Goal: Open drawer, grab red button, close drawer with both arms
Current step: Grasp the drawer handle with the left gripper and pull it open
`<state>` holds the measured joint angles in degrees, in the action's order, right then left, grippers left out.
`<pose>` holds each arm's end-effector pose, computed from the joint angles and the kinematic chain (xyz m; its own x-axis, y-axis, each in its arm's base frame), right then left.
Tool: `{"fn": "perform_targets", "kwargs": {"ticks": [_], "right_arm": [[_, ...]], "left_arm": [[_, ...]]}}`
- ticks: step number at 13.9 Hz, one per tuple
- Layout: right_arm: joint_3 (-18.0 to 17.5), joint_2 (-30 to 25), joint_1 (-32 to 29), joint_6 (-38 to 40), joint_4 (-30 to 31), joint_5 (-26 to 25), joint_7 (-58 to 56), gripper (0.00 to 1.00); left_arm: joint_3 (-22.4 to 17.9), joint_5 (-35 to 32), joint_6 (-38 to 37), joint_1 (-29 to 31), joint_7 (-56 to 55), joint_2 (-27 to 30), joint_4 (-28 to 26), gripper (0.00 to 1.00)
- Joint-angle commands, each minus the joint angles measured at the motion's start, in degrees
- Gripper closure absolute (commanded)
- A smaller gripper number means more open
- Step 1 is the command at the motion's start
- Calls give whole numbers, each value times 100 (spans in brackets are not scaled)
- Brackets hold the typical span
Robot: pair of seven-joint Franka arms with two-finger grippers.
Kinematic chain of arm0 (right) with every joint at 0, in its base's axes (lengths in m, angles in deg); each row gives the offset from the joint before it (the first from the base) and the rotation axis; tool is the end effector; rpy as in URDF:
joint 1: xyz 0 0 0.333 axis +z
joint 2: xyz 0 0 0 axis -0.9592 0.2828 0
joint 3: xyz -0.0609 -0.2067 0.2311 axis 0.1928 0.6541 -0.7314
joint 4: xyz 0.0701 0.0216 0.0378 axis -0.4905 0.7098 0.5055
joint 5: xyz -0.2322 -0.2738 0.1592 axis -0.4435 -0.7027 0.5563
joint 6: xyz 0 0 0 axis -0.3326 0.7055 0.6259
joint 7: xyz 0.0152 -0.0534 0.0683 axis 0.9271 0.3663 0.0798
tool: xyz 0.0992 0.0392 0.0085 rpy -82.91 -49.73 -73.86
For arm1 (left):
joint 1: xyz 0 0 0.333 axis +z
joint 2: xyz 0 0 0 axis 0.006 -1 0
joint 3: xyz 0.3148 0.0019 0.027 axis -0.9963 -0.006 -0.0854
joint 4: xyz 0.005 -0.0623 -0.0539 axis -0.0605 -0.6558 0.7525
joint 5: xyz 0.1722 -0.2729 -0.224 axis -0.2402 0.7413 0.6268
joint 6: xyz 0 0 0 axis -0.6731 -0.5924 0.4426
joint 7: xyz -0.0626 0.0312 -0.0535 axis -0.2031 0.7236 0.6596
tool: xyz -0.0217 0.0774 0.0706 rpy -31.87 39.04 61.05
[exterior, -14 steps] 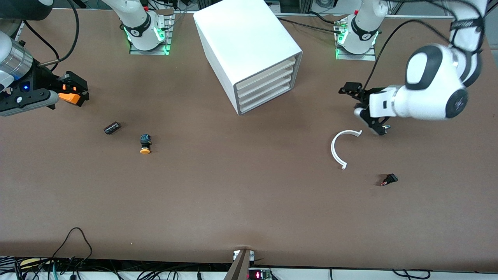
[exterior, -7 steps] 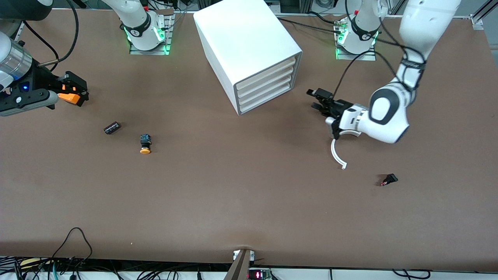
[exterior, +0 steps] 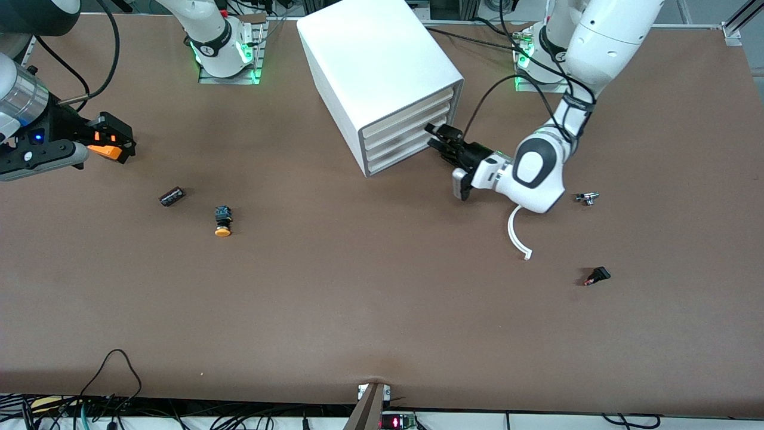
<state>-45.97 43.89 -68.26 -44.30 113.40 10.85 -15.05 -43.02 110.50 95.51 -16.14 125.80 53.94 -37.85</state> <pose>0.5638 0.0332 0.5781 0.9542 0.2989 -0.0160 0.2990 -0.9542 0.0063 0.4514 -0.2854 0.1855 0.8060 -0.5906 -0.0380 -0.0663 -0.1539 0.9859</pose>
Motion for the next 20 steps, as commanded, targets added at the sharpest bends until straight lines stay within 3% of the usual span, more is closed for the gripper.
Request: {"fn": "perform_targets", "kwargs": {"ticks": [1, 4, 7, 9, 12, 20], "right_arm": [[-20, -20, -48, -21, -6, -24, -79, 0], [-20, -20, -48, -21, -6, -33, -79, 0], [-20, -20, -48, -21, -6, -33, -79, 0], [-20, -20, -48, -21, -6, -33, -79, 0], [-20, -20, -56, -125, -6, -24, -87, 0], [-20, -20, -48, -161, -6, -16, -70, 0]], "left_arm": [[162, 417, 5, -107, 144, -171, 15, 47], [276, 462, 225, -169, 240, -267, 24, 49], [312, 479, 225, -161, 399, -321, 15, 64], [329, 497, 234, -169, 399, -321, 15, 81], [329, 497, 225, -161, 364, -312, 24, 85], [146, 532, 243, -73, -74, -268, 103, 85]]}}
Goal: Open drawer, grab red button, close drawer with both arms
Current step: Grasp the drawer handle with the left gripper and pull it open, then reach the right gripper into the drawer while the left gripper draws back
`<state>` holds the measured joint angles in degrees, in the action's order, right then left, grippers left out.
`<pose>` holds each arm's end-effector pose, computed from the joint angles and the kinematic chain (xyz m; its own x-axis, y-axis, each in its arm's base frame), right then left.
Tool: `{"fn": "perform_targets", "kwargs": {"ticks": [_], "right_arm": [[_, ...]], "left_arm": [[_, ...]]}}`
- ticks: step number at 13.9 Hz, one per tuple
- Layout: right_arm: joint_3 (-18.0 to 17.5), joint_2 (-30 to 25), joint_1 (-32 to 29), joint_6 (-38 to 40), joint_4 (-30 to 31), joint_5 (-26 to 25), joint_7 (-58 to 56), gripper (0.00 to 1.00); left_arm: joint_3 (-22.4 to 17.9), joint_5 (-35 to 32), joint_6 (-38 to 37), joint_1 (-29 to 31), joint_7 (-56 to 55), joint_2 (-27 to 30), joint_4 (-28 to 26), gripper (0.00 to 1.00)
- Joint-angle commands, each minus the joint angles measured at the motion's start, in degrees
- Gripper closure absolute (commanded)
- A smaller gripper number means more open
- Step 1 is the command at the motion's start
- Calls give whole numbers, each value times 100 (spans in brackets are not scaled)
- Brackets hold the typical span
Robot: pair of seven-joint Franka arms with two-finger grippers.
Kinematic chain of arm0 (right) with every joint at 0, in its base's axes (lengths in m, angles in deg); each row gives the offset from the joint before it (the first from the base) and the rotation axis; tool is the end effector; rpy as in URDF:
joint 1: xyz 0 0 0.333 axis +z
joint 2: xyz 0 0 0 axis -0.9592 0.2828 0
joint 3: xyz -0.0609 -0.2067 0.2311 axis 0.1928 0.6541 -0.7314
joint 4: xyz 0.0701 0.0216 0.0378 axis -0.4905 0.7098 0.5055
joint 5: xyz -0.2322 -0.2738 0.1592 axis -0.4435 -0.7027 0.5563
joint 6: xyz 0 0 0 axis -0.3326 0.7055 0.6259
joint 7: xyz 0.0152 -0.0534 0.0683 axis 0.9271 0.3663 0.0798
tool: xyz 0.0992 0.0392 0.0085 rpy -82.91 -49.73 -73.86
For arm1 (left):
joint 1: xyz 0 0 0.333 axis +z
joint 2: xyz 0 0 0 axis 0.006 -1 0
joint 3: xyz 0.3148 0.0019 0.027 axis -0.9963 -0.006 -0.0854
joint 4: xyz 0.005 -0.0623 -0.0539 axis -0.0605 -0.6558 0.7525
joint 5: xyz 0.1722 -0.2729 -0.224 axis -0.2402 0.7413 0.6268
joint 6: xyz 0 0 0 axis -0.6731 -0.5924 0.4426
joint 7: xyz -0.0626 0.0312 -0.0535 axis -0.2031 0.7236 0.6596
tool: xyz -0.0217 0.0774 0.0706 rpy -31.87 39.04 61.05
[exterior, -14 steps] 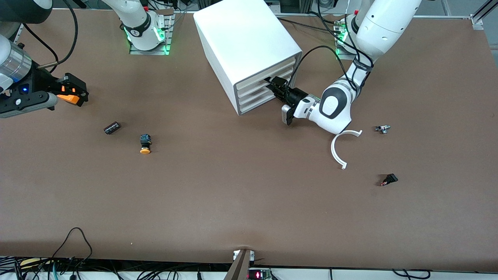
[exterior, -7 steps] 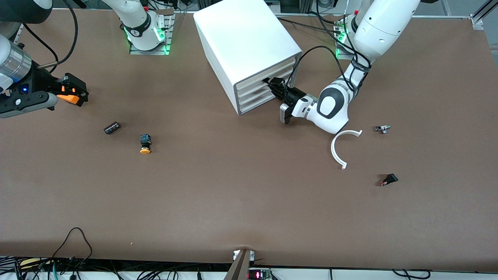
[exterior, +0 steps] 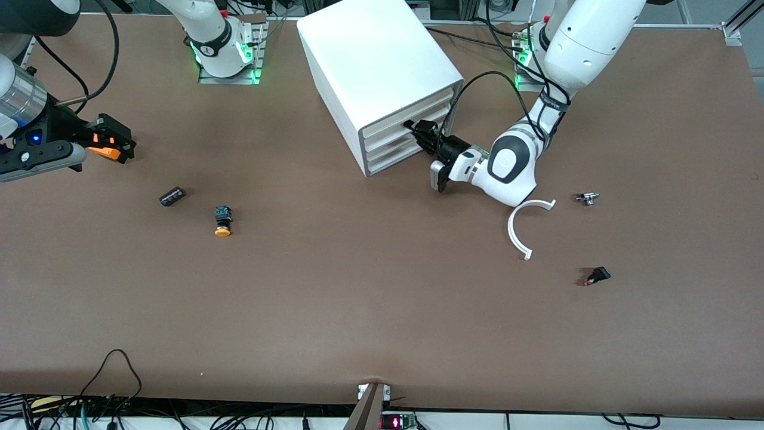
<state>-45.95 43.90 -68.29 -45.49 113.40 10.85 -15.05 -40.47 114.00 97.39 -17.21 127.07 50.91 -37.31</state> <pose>0.5660 0.0328 0.5798 0.9545 0.2982 0.0040 0.2982 -0.9544 0.0112 0.4364 -0.3148 0.1656 0.8110 -0.5835 -0.0423 -0.0376 -0.1242 0.9915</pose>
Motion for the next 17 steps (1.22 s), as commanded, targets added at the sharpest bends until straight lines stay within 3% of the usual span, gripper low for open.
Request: {"fn": "perform_targets", "kwargs": {"ticks": [1, 10, 13, 14, 16, 17], "right_arm": [[-22, -20, -45, -42, -6, -16, -70, 0], [-31, -20, -28, -60, -6, -16, -35, 0], [-49, 67, 7, -437, -49, -7, -78, 0], [-57, 94, 7, -438, -76, -7, -78, 0], [-66, 216, 16, -420, -84, -15, 18, 0], [-66, 226, 7, -438, -85, -16, -8, 0]], "left_arm": [[-189, 183, 46, 34, -272, 44, 128, 85], [-830, 165, 28, 43, -940, 96, 498, 83], [-1015, 157, 28, 43, -941, 97, 498, 83], [-1033, 148, 2, 43, -958, 105, 472, 77], [-1051, 122, -59, 43, -1255, 140, 419, 0], [-1068, 113, -164, 43, -1492, 184, 419, 0]]}}
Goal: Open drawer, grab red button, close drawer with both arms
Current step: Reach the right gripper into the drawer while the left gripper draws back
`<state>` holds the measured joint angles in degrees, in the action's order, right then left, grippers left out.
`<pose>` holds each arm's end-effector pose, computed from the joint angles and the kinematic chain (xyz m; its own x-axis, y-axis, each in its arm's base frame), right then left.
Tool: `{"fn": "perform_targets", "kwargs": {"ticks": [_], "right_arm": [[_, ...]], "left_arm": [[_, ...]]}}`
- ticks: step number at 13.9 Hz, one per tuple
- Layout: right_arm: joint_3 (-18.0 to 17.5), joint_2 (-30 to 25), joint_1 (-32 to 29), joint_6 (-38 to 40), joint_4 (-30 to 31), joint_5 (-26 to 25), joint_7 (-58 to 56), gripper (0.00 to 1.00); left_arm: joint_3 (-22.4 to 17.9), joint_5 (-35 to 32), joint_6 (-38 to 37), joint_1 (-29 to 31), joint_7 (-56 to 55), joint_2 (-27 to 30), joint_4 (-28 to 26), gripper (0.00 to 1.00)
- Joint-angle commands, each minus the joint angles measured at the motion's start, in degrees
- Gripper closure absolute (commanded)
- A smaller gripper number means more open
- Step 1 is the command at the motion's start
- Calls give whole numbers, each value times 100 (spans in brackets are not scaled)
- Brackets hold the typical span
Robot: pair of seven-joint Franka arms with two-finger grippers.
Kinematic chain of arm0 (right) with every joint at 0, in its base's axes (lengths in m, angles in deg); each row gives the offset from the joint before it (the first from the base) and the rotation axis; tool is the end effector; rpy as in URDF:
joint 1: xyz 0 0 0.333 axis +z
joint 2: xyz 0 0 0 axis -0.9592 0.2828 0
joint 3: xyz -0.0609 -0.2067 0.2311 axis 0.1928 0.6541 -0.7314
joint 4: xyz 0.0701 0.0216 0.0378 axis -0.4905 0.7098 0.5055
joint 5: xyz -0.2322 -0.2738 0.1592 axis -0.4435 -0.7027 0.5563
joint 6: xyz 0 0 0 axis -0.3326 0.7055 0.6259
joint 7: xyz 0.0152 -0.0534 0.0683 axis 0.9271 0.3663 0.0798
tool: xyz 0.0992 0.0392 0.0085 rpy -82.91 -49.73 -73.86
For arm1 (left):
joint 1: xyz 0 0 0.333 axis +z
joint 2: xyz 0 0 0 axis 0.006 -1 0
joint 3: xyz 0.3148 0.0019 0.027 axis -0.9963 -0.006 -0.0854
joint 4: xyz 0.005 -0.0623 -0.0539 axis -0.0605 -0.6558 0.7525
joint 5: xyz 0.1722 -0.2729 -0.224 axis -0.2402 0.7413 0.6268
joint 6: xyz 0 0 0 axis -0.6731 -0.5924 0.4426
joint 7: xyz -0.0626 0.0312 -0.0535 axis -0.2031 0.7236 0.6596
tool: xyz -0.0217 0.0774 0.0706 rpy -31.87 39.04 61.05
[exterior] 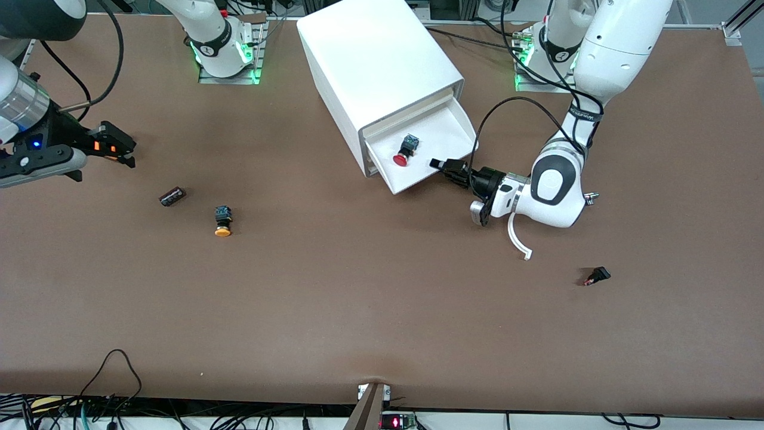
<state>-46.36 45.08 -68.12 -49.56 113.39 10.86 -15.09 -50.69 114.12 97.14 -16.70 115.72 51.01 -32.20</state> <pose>0.5781 0.0396 0.5746 0.9496 0.3091 0.0530 0.3083 -0.9510 0.0236 0.5164 -0.2356 0.1807 0.9009 -0.3991 -0.1704 0.0564 -0.2817 0.9578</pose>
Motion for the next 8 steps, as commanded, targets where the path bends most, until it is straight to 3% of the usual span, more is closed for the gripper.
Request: {"fn": "perform_targets", "kwargs": {"ticks": [1, 4, 8], "right_arm": [[-25, 126, -27, -14, -75, -8, -22, 0], [-33, 529, 34, 30, -66, -95, -57, 0], [-147, 618, 122, 373, -84, 10, -75, 0]], "left_arm": [[-185, 100, -262, -9, -621, 219, -84, 0], [-616, -152, -509, -9, -1289, 455, -23, 0], [-776, -1917, -422, 456, -1835, 894, 433, 0]]}}
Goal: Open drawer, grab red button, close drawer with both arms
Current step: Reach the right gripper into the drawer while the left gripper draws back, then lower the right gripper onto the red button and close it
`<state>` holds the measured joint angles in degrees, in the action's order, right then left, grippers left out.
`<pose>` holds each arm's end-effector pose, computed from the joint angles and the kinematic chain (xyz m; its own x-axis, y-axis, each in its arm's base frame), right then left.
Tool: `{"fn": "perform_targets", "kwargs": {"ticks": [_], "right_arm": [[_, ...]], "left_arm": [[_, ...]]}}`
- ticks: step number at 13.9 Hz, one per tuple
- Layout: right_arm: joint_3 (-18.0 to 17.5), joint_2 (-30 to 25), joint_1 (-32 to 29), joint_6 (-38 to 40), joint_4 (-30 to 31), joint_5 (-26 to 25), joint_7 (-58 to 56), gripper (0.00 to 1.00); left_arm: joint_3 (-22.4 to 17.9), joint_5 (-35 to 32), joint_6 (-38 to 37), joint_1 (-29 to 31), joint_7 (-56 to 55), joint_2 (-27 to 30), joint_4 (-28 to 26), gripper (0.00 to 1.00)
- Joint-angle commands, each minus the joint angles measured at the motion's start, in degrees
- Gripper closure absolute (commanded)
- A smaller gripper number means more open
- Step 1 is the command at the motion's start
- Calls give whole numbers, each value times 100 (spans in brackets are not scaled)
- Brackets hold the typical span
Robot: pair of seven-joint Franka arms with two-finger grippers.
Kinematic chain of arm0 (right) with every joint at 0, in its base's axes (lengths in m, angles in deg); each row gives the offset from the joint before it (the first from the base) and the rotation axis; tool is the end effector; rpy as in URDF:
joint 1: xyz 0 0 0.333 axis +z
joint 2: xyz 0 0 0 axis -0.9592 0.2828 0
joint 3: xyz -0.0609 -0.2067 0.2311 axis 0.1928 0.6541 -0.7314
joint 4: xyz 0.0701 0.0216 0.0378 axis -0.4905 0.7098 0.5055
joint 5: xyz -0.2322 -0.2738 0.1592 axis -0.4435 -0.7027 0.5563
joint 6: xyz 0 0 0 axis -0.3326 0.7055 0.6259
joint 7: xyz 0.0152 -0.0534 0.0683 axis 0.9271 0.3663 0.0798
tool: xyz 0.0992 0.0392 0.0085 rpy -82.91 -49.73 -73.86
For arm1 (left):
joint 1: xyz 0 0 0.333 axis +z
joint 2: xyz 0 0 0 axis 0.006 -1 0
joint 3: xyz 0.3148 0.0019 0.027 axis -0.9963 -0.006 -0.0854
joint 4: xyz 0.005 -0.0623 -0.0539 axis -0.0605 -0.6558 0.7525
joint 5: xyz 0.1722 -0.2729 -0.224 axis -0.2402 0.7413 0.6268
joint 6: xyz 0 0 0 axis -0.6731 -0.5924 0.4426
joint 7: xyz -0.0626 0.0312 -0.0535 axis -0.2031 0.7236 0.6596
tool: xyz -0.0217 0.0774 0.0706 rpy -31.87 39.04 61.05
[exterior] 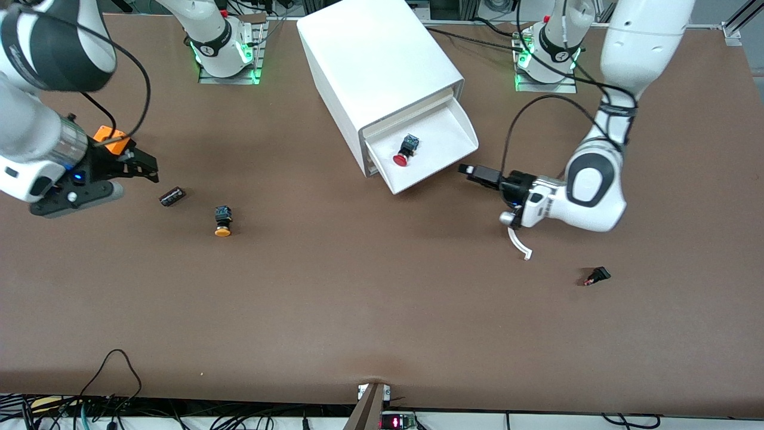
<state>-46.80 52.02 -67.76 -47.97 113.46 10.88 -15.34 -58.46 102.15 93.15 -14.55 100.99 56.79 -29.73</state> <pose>0.5990 0.0499 0.5000 0.9409 0.3258 -0.0928 0.3262 -0.9452 -0.0116 0.5532 -0.1449 0.2410 0.8910 -0.3160 -0.3261 0.1423 -0.4877 0.8613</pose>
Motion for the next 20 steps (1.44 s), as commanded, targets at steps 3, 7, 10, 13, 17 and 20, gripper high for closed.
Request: {"fn": "perform_targets", "kwargs": {"ticks": [3, 7, 10, 13, 17, 20], "right_arm": [[-350, -103, 122, 285, -99, 480, 125, 1], [-429, 133, 832, 206, -327, 737, 1450, 1], [-447, 791, 1579, 197, -1108, 946, 2581, 1], [-447, 1468, 2291, 83, -1925, 983, 4155, 1], [-429, 2373, 3275, -408, -2778, 930, 7000, 1], [-394, 2770, 3812, -742, -2912, 878, 8568, 1]], "left_arm": [[-8, -2344, -14, 462, -407, 676, 582, 0], [-8, -4270, 319, 532, -407, 1247, 890, 0], [-8, -5083, 417, 462, -879, 1468, 1180, 0], [45, -5337, 233, 497, -2128, 1451, 1627, 0], [45, -5382, 459, 506, -2121, 1416, 1848, 0], [54, -5400, 610, 497, -1946, 1162, 1910, 0]]}}
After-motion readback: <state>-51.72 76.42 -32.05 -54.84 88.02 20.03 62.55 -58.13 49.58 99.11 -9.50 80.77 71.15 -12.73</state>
